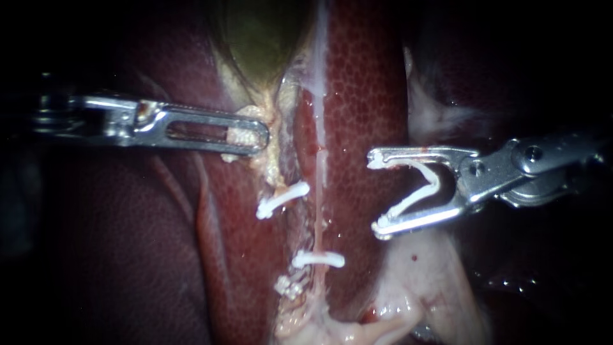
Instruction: Clipping second clip right tube
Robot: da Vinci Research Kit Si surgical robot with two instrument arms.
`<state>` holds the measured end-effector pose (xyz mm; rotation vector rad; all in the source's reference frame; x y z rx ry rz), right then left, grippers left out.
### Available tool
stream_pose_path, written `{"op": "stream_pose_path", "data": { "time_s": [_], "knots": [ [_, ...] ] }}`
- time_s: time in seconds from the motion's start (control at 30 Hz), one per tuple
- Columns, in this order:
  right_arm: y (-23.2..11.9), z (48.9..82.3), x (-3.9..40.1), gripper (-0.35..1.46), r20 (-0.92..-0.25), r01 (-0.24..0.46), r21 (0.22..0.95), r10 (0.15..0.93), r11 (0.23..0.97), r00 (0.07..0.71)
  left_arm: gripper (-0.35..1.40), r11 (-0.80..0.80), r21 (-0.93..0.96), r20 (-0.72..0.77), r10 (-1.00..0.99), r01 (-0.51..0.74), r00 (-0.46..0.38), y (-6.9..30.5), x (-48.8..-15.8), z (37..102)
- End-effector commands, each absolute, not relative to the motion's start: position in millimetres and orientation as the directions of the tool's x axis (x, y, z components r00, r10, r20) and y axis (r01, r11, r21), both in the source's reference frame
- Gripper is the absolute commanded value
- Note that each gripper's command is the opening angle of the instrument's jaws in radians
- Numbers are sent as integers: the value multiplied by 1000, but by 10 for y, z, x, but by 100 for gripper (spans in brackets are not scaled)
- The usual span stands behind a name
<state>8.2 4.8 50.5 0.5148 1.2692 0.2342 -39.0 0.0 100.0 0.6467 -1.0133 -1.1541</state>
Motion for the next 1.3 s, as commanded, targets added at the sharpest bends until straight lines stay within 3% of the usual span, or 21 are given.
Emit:
{"op": "stream_pose_path", "data": {
  "time_s": [0.03,0.4,0.87,1.07,1.3],
  "knots": [
    [48,505,82,60,-847,112,490,443,864,293,-35,307,847,312,-948,433,63,2,-386,997],
    [48,506,82,60,-847,111,490,443,864,293,-35,312,839,338,-941,446,22,28,-343,968],
    [44,516,83,60,-849,110,486,439,867,294,-35,309,836,341,-940,454,11,30,-335,964],
    [32,538,88,60,-857,109,470,423,876,293,-35,309,835,341,-940,455,11,30,-335,964],
    [12,589,98,60,-824,86,506,451,858,343,-35,309,835,342,-940,456,10,29,-335,965]
  ]
}}
